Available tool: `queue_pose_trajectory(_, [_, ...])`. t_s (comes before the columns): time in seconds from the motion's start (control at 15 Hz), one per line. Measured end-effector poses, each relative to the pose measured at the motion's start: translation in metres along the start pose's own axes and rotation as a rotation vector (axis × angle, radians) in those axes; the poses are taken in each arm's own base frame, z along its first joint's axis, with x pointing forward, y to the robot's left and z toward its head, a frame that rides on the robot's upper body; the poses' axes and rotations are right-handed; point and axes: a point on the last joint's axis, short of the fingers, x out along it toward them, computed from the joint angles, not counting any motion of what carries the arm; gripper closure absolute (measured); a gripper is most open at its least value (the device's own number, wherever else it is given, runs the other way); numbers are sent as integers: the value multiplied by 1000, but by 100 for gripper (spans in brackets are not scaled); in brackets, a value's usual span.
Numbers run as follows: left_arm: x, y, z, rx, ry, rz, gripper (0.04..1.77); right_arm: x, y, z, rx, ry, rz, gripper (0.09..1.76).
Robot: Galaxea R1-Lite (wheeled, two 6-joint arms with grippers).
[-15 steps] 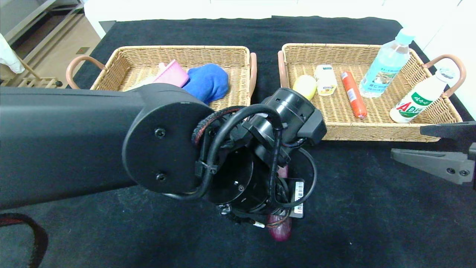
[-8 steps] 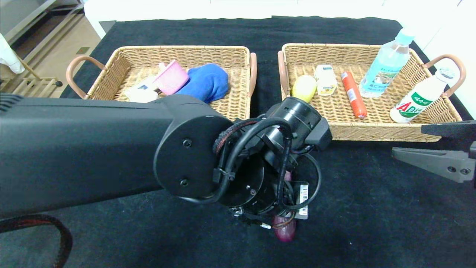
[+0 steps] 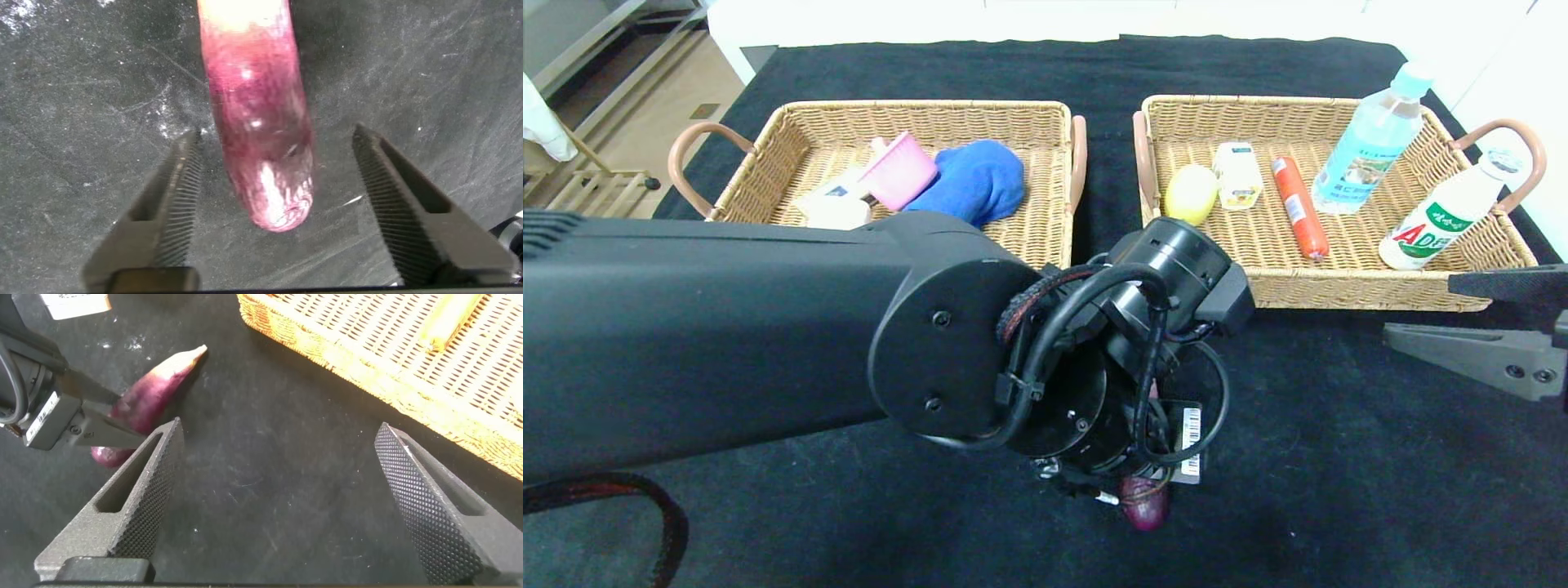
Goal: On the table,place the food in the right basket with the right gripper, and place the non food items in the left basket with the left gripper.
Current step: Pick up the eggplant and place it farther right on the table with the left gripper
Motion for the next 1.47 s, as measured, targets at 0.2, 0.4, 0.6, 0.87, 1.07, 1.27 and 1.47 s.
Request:
queue_pose_trajectory(0.2, [-1, 0, 0, 0, 1, 1, 33, 0, 0, 0, 0, 0, 1, 14])
queue_pose_trajectory(0.4, [-6, 2, 1, -1, -10, 5, 25, 0, 0, 0, 0, 0, 1, 14])
queue_pose_trajectory(0.6, [-24, 7, 6, -4, -47, -8, 20, 0, 0, 0, 0, -1, 0, 14])
queue_pose_trajectory(0.87, [-61, 27, 17, 7, -123, -20, 16, 1, 0, 0, 1, 3, 0, 14])
queue_pose_trajectory(1.07, [-87, 48, 17, 60, -164, -9, 14, 3, 0, -1, 2, 9, 1, 14])
queue_pose_trajectory(1.27, [-107, 70, 12, 122, -191, 15, 12, 5, -1, -2, 5, 17, 3, 14])
queue_pose_trajectory(1.47, [-122, 87, 7, 137, -200, 5, 12, 8, -1, -3, 6, 26, 4, 14])
